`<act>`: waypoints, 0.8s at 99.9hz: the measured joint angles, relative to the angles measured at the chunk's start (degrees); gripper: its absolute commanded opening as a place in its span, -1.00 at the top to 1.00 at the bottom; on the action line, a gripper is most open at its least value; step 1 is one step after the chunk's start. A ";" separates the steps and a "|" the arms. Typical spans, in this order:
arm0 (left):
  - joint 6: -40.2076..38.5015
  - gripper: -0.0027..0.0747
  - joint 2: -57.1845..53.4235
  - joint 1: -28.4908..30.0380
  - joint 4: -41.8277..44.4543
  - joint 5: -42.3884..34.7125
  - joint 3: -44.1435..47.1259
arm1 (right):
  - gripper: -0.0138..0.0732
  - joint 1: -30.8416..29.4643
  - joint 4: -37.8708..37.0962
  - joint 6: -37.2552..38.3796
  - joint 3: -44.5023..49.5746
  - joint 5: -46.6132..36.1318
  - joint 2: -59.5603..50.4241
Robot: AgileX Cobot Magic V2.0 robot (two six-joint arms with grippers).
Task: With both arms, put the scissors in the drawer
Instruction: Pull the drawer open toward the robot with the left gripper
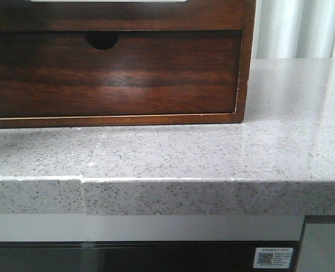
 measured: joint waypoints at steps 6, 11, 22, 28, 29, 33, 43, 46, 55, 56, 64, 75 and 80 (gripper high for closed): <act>-0.23 0.95 -0.42 0.08 0.01 0.00 0.59 | -0.48 0.00 0.00 0.00 0.00 0.00 0.00; -0.35 0.97 -1.49 0.14 0.01 0.00 1.46 | -0.48 0.00 0.00 0.00 0.00 0.00 0.00; -0.45 0.97 -5.60 0.37 0.01 0.00 4.89 | -0.48 0.00 0.00 0.00 0.00 0.00 0.00; -0.58 0.97 -8.26 0.49 0.01 0.00 6.93 | -0.48 0.00 0.00 0.00 0.00 0.00 0.00; -0.59 0.97 -8.95 0.49 0.01 0.00 7.42 | -0.48 0.00 0.00 0.00 0.00 0.00 0.00; -0.73 0.97 -10.71 0.59 0.01 0.00 8.67 | -0.48 0.00 0.00 0.00 0.00 0.00 0.00; -1.34 0.97 -16.17 0.71 0.68 0.00 12.00 | -0.48 0.00 0.00 0.00 0.00 0.00 0.00; -1.65 0.97 -17.58 0.80 0.84 -0.28 12.75 | -0.48 0.00 0.00 0.00 0.00 0.00 0.00; -2.40 0.97 -21.93 0.80 1.61 -0.93 14.80 | -0.48 0.00 0.00 0.00 0.00 0.00 0.00; -2.40 0.97 -22.26 0.83 1.76 -1.08 14.94 | -0.48 0.00 0.00 0.00 0.00 0.00 0.00; -3.32 0.97 -26.08 0.93 2.64 -1.62 16.44 | -0.48 0.00 0.00 0.00 0.00 0.00 0.00; -5.38 0.97 -30.24 0.93 3.61 -2.12 17.89 | -0.48 0.00 0.00 0.00 0.00 0.00 0.00; -5.72 0.97 -31.91 0.93 4.04 -2.34 18.46 | -0.48 0.00 0.00 0.00 0.00 0.00 0.00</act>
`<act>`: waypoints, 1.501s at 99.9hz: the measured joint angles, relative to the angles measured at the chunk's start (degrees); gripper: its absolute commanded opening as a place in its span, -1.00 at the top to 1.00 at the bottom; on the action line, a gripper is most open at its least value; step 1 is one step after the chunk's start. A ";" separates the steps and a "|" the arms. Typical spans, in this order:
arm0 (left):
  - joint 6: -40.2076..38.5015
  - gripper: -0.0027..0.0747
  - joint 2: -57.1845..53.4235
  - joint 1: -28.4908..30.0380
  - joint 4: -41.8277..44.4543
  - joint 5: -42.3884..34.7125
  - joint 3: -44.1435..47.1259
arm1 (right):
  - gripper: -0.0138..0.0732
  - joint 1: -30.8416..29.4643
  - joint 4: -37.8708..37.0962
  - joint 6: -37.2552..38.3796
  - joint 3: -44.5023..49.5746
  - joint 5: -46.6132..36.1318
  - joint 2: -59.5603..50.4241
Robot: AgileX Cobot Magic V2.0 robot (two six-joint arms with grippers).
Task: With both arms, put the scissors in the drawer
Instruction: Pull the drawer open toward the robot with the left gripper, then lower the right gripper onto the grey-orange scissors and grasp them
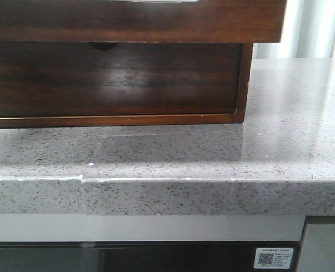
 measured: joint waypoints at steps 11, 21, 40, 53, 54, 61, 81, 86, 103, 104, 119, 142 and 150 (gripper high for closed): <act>-0.53 0.97 -1.58 0.00 0.72 -0.21 0.51 | -0.48 0.00 0.00 0.00 0.00 0.00 0.00; -0.91 0.93 -1.79 0.00 0.87 -0.26 0.49 | -0.48 0.00 0.00 0.00 0.00 0.00 0.00; 0.78 0.35 -2.14 0.00 1.39 -0.53 0.49 | -0.48 0.00 0.00 0.00 0.00 0.86 0.00; 5.90 0.03 -3.17 0.00 4.19 0.69 -0.16 | -0.48 0.00 0.00 0.00 -0.77 3.39 0.12; 6.53 0.03 -3.29 0.00 4.41 0.86 -0.27 | -0.48 0.00 0.00 0.00 -0.90 3.67 0.13; 8.28 0.03 -3.87 0.00 7.46 2.43 -0.79 | -0.48 0.00 -0.15 0.00 -2.63 6.70 1.01; 6.76 0.03 -3.99 0.00 19.16 2.83 -4.08 | -0.48 0.00 -1.07 0.00 -9.95 18.00 7.65; 5.16 0.03 -3.99 0.00 23.08 2.96 -5.68 | -0.48 0.00 -1.12 0.00 -11.45 20.26 10.11; -1.94 0.03 -4.25 0.00 38.39 3.93 -10.39 | -0.48 -0.99 -1.20 0.00 -16.04 25.13 20.38; -2.22 0.03 -4.26 0.00 39.51 4.01 -10.68 | -0.48 -1.20 -1.20 0.00 -16.40 25.40 20.80; -8.19 0.03 -6.10 -1.32 50.74 4.33 -13.75 | -0.48 -5.85 -1.20 0.00 -20.84 28.73 30.05; -15.86 0.03 -8.74 -8.34 67.02 3.71 -15.10 | -0.48 -16.18 2.89 -3.88 -27.96 32.67 42.88; -18.69 0.03 -9.64 -9.26 72.29 3.59 -16.02 | -0.48 -18.03 3.31 -5.17 -30.28 33.43 46.89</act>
